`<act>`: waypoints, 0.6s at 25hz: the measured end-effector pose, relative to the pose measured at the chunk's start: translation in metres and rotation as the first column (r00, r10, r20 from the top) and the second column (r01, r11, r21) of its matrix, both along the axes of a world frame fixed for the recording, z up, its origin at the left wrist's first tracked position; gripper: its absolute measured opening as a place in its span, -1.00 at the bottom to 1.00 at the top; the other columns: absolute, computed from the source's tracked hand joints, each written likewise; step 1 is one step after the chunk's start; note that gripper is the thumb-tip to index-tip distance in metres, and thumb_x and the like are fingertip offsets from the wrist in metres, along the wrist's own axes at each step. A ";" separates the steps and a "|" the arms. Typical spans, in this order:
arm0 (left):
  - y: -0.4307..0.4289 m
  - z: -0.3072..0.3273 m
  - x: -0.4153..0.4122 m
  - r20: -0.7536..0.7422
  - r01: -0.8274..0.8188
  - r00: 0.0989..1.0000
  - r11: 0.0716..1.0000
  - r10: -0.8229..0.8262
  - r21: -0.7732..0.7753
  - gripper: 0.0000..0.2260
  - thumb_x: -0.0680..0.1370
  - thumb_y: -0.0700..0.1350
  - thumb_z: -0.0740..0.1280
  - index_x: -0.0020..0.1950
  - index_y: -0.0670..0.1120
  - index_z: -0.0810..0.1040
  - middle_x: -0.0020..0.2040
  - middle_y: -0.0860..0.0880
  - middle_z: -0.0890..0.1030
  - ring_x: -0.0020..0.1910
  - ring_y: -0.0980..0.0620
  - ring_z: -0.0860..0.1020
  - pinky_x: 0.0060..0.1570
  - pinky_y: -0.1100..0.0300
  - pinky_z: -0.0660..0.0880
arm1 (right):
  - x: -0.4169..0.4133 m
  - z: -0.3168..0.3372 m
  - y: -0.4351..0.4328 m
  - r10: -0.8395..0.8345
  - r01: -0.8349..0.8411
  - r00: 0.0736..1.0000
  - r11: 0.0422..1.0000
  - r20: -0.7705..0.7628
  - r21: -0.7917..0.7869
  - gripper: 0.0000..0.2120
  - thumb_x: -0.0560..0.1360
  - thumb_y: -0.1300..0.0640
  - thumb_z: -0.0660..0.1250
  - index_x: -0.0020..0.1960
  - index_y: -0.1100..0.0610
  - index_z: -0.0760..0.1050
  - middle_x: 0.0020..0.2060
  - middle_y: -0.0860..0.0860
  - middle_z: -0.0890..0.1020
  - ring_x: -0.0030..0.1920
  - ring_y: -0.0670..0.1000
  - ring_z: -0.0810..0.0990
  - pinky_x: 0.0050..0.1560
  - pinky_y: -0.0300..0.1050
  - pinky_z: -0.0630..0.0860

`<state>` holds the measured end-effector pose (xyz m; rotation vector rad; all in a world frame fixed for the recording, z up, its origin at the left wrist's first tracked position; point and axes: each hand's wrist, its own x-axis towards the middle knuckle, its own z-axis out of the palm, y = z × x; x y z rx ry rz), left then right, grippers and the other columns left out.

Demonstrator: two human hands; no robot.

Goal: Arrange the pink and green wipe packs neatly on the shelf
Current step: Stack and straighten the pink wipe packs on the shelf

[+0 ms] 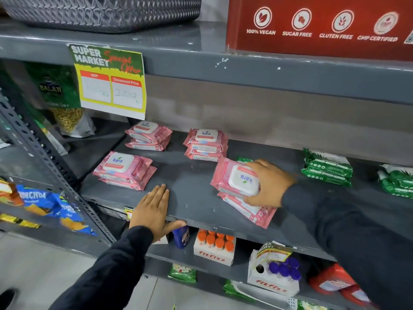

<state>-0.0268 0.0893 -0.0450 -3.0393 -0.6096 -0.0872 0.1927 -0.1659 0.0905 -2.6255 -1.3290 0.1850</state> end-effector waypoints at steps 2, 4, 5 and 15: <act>0.000 0.001 0.001 0.002 -0.012 1.000 1.000 0.012 -0.015 0.04 0.34 0.58 -0.02 0.41 -0.28 0.34 0.44 -0.22 0.36 0.42 -0.18 0.33 0.39 -0.10 0.26 | -0.009 -0.004 0.040 0.023 -0.023 0.999 1.000 -0.028 -0.001 -0.18 0.07 -0.30 0.41 0.27 -0.08 0.31 0.13 -0.06 0.43 0.09 0.04 0.49 0.06 -0.04 0.49; 0.000 0.002 0.002 -0.022 -0.027 0.999 1.000 0.027 0.003 0.09 0.30 0.61 -0.09 0.48 -0.25 0.21 0.51 -0.19 0.23 0.49 -0.14 0.19 0.46 -0.05 0.13 | -0.019 -0.012 0.072 0.049 -0.050 0.998 0.998 -0.044 -0.029 -0.23 0.10 -0.25 0.44 0.23 -0.01 0.33 0.10 -0.03 0.44 0.05 0.07 0.50 0.01 -0.01 0.51; 0.001 0.002 0.002 -0.042 -0.038 0.998 0.999 0.038 0.017 0.12 0.28 0.62 -0.13 0.51 -0.23 0.12 0.54 -0.18 0.15 0.52 -0.11 0.11 0.49 -0.03 0.05 | -0.023 -0.017 0.085 0.061 -0.063 0.997 0.997 -0.041 -0.047 -0.26 0.12 -0.21 0.46 0.22 0.01 0.34 0.11 -0.02 0.46 0.04 0.07 0.50 0.00 -0.02 0.51; 0.003 0.002 0.005 -0.067 -0.063 0.996 0.998 0.064 0.018 0.19 0.20 0.66 -0.23 0.53 -0.22 -0.05 0.57 -0.16 -0.01 0.54 -0.09 -0.06 0.49 0.02 -0.09 | -0.035 -0.051 0.127 0.050 -0.063 0.996 0.980 -0.072 -0.190 -0.24 0.16 -0.17 0.50 0.27 0.04 0.36 0.15 0.05 0.50 0.11 0.14 0.50 0.10 0.02 0.46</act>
